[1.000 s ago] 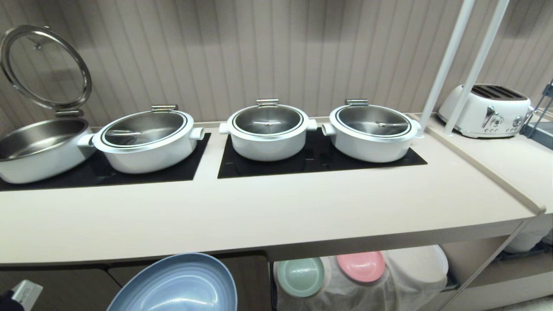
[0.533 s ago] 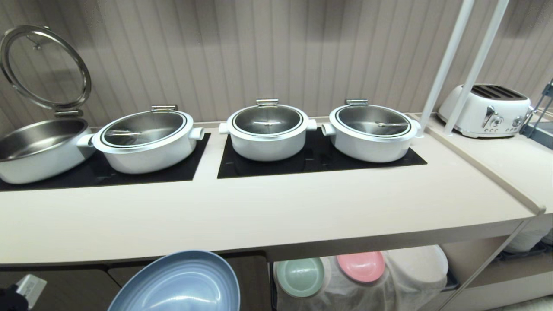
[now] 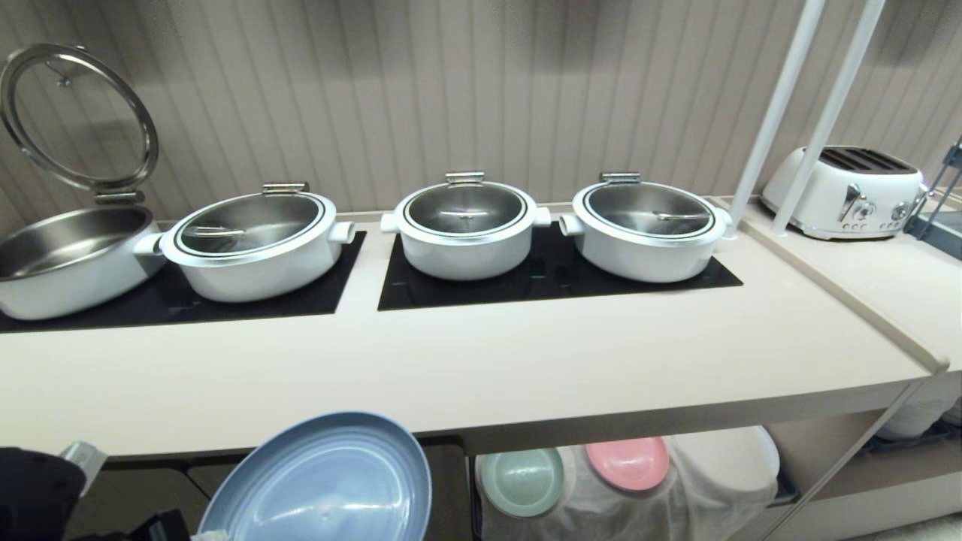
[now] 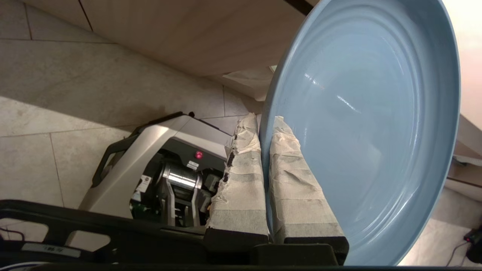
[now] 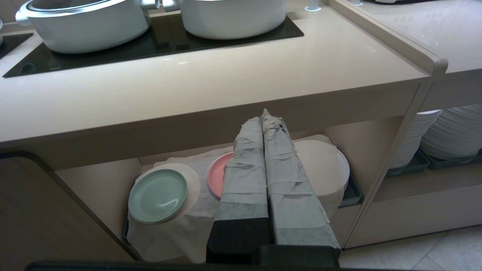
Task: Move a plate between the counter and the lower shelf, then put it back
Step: Put the plate
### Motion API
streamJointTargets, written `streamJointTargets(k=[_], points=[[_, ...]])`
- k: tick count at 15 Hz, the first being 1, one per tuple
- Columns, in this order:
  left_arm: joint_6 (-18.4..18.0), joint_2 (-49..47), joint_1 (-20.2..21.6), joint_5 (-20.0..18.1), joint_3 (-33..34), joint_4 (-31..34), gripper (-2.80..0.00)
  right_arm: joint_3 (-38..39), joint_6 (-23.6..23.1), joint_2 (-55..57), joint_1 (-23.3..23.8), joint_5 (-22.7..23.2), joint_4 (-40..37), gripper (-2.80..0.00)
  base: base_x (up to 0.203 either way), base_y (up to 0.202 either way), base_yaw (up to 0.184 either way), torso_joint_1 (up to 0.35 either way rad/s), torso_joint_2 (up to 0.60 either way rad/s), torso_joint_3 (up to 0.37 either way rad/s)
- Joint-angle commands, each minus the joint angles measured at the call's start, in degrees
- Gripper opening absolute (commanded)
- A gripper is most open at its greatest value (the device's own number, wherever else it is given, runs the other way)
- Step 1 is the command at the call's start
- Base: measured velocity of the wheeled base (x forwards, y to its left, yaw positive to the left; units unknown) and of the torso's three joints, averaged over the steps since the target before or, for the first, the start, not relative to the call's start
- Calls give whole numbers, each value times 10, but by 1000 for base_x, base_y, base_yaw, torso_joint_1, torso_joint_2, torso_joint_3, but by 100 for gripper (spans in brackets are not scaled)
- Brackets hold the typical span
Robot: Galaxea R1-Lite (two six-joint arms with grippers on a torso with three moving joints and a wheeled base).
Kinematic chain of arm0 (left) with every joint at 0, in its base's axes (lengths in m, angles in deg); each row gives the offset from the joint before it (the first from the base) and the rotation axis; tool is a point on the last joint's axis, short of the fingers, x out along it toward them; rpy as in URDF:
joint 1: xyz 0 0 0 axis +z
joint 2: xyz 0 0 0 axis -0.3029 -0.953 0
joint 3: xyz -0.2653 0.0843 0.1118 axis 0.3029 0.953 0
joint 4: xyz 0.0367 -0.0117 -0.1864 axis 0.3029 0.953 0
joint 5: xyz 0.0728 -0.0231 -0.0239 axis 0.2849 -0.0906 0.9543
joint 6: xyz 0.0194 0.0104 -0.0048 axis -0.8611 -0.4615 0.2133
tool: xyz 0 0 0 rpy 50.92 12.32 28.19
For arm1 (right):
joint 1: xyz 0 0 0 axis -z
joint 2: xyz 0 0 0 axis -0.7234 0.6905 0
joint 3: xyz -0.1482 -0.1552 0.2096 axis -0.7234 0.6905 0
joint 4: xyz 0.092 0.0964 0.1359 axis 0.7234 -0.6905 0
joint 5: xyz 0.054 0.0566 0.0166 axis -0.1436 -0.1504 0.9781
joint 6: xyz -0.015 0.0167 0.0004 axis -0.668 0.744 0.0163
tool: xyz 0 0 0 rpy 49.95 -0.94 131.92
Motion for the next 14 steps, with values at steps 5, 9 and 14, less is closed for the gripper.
streamJointTargets(k=[5,9,14], points=[[5,-163,39,-3,-94,-39,-280,0,0,0,0,0,0,-280,0,0,0,0,0,0],[2,-265,86,-17,-176,-71,-280,0,0,0,0,0,0,-280,0,0,0,0,0,0],[-15,-410,159,-23,-307,-78,-280,0,0,0,0,0,0,-280,0,0,0,0,0,0]])
